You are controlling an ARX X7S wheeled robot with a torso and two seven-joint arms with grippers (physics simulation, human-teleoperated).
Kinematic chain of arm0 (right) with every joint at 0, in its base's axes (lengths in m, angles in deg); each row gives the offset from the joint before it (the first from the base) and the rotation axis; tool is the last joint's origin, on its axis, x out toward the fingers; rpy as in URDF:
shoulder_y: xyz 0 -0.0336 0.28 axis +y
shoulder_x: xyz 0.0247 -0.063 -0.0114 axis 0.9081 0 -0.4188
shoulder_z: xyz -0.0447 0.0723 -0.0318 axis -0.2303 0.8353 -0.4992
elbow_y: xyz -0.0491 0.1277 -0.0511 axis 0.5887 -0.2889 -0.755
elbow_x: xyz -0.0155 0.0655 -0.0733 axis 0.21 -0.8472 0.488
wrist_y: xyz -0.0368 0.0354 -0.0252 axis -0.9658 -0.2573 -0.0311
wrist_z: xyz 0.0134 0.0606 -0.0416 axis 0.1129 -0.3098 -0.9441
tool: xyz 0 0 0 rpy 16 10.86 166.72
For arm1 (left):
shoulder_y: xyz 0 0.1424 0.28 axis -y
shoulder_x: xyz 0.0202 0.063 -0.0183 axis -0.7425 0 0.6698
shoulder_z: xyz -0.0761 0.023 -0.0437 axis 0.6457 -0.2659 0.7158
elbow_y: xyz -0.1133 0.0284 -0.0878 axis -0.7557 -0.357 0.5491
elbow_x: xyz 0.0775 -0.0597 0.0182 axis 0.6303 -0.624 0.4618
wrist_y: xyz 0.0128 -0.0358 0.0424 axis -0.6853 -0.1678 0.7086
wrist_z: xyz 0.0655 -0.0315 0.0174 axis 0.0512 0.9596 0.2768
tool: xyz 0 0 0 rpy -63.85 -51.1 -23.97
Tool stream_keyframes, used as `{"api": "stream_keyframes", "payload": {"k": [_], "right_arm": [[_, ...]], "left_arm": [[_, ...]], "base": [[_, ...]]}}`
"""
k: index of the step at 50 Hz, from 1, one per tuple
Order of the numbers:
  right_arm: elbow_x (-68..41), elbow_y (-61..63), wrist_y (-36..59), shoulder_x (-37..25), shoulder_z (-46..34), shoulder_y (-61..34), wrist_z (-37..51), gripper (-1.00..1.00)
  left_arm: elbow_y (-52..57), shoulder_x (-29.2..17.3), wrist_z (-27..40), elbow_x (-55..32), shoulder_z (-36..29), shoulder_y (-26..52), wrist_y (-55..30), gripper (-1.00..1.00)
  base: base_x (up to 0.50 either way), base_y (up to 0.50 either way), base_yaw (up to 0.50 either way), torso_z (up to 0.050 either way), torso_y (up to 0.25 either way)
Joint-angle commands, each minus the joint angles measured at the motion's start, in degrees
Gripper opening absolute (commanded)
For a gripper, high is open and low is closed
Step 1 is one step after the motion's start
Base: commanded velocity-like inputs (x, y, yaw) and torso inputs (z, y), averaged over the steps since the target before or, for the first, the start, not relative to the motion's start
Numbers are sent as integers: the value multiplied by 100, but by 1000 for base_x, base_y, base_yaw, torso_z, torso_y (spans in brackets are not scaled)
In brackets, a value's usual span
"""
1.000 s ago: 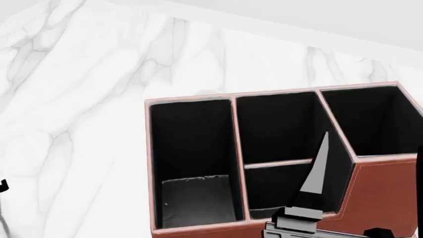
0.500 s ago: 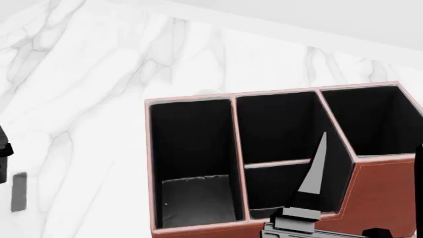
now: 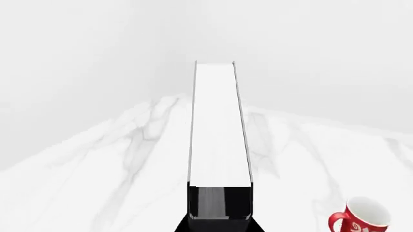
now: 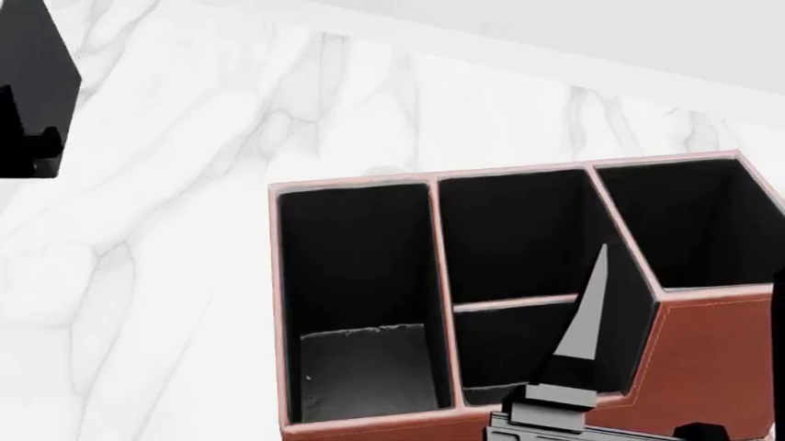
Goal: Pick up the book and place it in the left compartment of the caddy.
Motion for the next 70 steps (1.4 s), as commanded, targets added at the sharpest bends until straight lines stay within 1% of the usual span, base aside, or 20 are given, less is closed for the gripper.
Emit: {"api": "stream_keyframes", "payload": {"k": [1, 9, 21, 22, 43, 46, 48, 49, 51, 52, 54, 57, 58, 61, 62, 64, 65, 66, 67, 70], "right_arm": [[98, -3, 8, 74, 113, 0, -89, 100], [66, 42, 19, 47, 140, 14, -60, 100], [35, 32, -15, 28, 165, 30, -43, 100], [19, 48, -7, 20, 183, 31, -33, 100], [27, 19, -48, -5, 147, 25, -14, 100], [9, 42, -28, -15, 153, 17, 3, 100], [17, 33, -43, -16, 147, 22, 0, 100], [17, 49, -27, -20, 137, 18, 7, 100], [17, 55, -26, -24, 135, 18, 12, 100], [8, 62, -36, -29, 153, 31, 16, 100], [0, 64, -36, -34, 159, 31, 22, 100], [2, 57, -48, -36, 147, 28, 16, 100], [6, 57, -47, -36, 137, 26, 17, 100], [0, 65, -37, -39, 123, 14, 23, 100], [-11, 70, -31, -43, 129, 7, 27, 100], [-22, 77, -29, -49, 137, 4, 34, 100], [-25, 76, -29, -50, 138, 1, 37, 100], [-30, 85, -14, -54, 136, -8, 45, 100], [-29, 76, -29, -52, 135, -5, 40, 100], [-29, 72, -36, -55, 128, -6, 41, 100]], "left_arm": [[956, 261, 104, -368, 187, 765, -433, -100], [1226, 453, 327, -572, 174, 1053, -663, -100], [1668, 887, 708, -718, 162, 874, -573, -100], [1765, 998, 753, -767, 130, 851, -568, -100], [2377, 1592, 1187, -845, -173, 588, -438, -100], [2408, 1797, 1838, -1056, -93, 540, -739, -100], [2525, 1842, 1889, -1045, -127, 522, -712, -100], [2556, 1973, 2202, -1167, -44, 483, -797, -100], [2634, 1998, 2200, -1187, -77, 479, -787, -100], [2709, 2119, 2433, -1218, -92, 451, -837, -100], [2785, 2204, 2526, -1262, -74, 396, -799, -100], [2860, 2358, 3052, -1297, -93, 290, -940, -100], [2930, 2393, 2924, -1245, -91, 197, -764, -100], [3018, 2474, 3001, -1251, -153, 94, -727, -100], [2888, 2555, 3508, -1381, -157, 133, -1054, -100], [2963, 2522, 3430, -1209, -407, 140, -1065, -100], [3039, 2568, 3415, -1198, -390, 31, -944, -100], [2897, 2637, 3895, -1273, -360, 62, -1209, -100], [3051, 2635, 3623, -1184, -443, -18, -989, -100], [3119, 2738, 3713, -1169, -491, -165, -890, -100]], "base": [[0, 0, 0, 0, 0], [0, 0, 0, 0, 1], [0, 0, 0, 0, 2], [0, 0, 0, 0, 0], [0, 0, 0, 0, 2], [0, 0, 0, 0, 0], [0, 0, 1, 0, 0], [0, 0, 0, 0, 11], [0, 0, 0, 0, 0], [0, 0, 0, 0, 0], [0, 0, 0, 0, 5], [0, 0, 0, 0, 0], [0, 0, 3, 0, 0], [0, 0, 0, 0, 3], [0, 0, 0, 0, 0], [0, 0, 0, 0, 0], [0, 0, 3, 0, 0], [0, 0, 0, 0, 10], [0, 0, 0, 0, 0], [0, 0, 0, 0, 0]]}}
